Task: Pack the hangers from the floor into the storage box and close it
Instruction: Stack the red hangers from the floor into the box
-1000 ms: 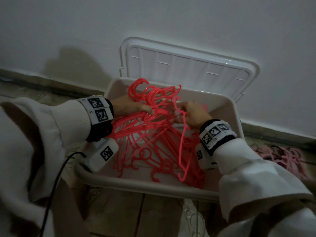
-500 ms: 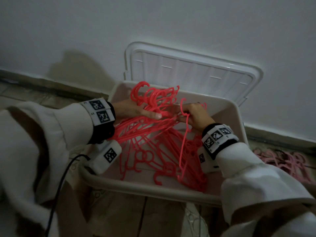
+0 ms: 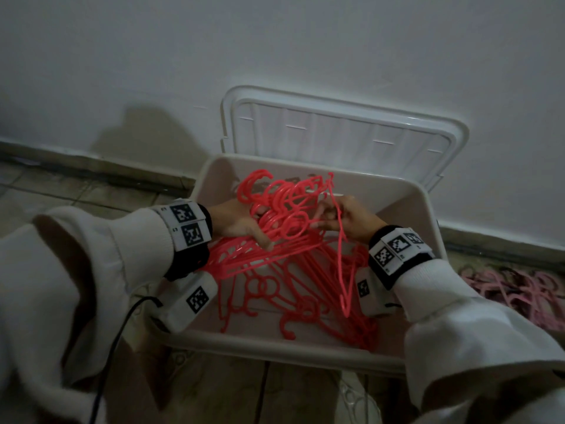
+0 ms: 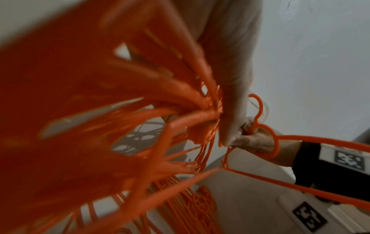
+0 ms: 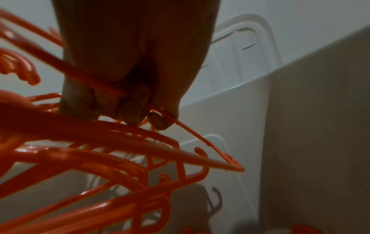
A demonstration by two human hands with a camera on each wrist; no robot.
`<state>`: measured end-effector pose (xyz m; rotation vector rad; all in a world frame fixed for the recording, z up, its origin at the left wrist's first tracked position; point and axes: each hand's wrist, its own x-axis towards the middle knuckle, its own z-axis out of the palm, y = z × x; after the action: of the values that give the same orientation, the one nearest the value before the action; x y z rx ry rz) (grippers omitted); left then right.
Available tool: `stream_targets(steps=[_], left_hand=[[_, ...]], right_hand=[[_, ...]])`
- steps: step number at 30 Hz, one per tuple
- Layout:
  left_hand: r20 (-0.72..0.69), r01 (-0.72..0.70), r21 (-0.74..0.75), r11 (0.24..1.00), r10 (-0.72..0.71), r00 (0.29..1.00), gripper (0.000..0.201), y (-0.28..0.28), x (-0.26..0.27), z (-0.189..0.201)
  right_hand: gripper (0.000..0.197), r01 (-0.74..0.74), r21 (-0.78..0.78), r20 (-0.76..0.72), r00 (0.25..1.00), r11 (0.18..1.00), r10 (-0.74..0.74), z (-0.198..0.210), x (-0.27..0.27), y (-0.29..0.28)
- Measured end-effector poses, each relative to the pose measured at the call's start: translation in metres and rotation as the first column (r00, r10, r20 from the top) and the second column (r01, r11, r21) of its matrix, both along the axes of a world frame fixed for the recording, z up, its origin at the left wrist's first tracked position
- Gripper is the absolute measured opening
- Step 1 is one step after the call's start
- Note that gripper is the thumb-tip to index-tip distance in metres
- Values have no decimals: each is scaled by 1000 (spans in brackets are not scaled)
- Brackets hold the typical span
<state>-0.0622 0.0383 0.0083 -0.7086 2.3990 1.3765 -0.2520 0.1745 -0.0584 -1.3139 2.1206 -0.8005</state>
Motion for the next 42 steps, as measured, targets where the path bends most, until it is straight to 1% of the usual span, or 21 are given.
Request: stream_targets(steps=[2,4,5,7,9,10,12,13,14,16,19,20,23,25,29,31,33,35,36,38,42], left_hand=[[-25,-45,-73,996,43,999,25,1,-1,0],[-41,-76,-94,993,72,997,22,1,-2,-1],[-49,-84,-94,992,79,996,20,2,-3,0],[-31,-102,-91,991,99,995,24,2,-4,-1],[-24,-106,-95,990,104,994,21,1,-4,-1],[-22,-109,-74,991,108,994,24,0,-5,-1],[-46,-127,-22,992,126,991,47,0,-4,1],[-49,-125,-13,992,125,991,51,1,-4,2],[-35,-115,-18,993,114,993,43,2,-4,2],[-13,-124,-32,992,124,992,8,3,-4,1],[-16,-120,-76,990,119,993,20,3,-3,-1],[-13,-111,-80,991,111,994,20,3,-3,-1],[-67,-112,-75,991,107,992,12,5,-4,0],[-102,-98,-102,990,88,991,16,5,-6,0],[-16,31,-109,994,-33,999,9,6,-5,-2],[-3,59,-91,994,-60,998,19,6,-5,-4],[-2,96,-63,993,-96,995,27,6,-3,-4],[-7,132,-38,991,-132,991,24,7,-2,-5],[-16,135,-31,990,-136,991,21,7,-2,-6],[-26,128,-43,991,-130,991,28,7,-1,-6],[-106,54,-184,981,-74,992,40,6,-6,-8]], right_hand=[[26,6,-1,-5,1000,1000,-6,-3,5,-1],[19,21,-14,17,1000,1000,-21,1,12,-3],[19,20,-13,-30,999,1000,-21,5,16,-4],[46,30,44,-215,976,999,-20,13,22,-5],[58,16,83,-339,941,996,13,15,28,-7],[57,2,114,-399,916,994,44,14,31,-8],[48,3,157,-521,850,988,81,9,35,-10],[43,11,142,-559,826,990,71,8,37,-10],[40,14,114,-578,814,993,55,8,39,-10],[35,-9,44,-596,802,999,34,10,42,-9],[39,-44,-75,-598,801,996,-9,13,41,-8],[38,-38,-96,-598,801,995,-27,14,40,-8],[35,-30,-43,-602,798,999,-2,19,39,-8],[36,-6,-27,-608,794,1000,-12,23,40,-8],[54,-6,-70,-601,799,998,-37,26,45,-7],[57,-19,-66,-572,820,998,-22,31,48,-10],[60,-18,64,-574,817,998,52,34,48,-12],[56,-7,166,-585,804,986,104,36,48,-12],[50,-2,176,-586,803,984,106,37,48,-13],[41,6,165,-607,788,986,97,36,48,-14],[30,16,165,-680,727,986,102,34,45,-15]])
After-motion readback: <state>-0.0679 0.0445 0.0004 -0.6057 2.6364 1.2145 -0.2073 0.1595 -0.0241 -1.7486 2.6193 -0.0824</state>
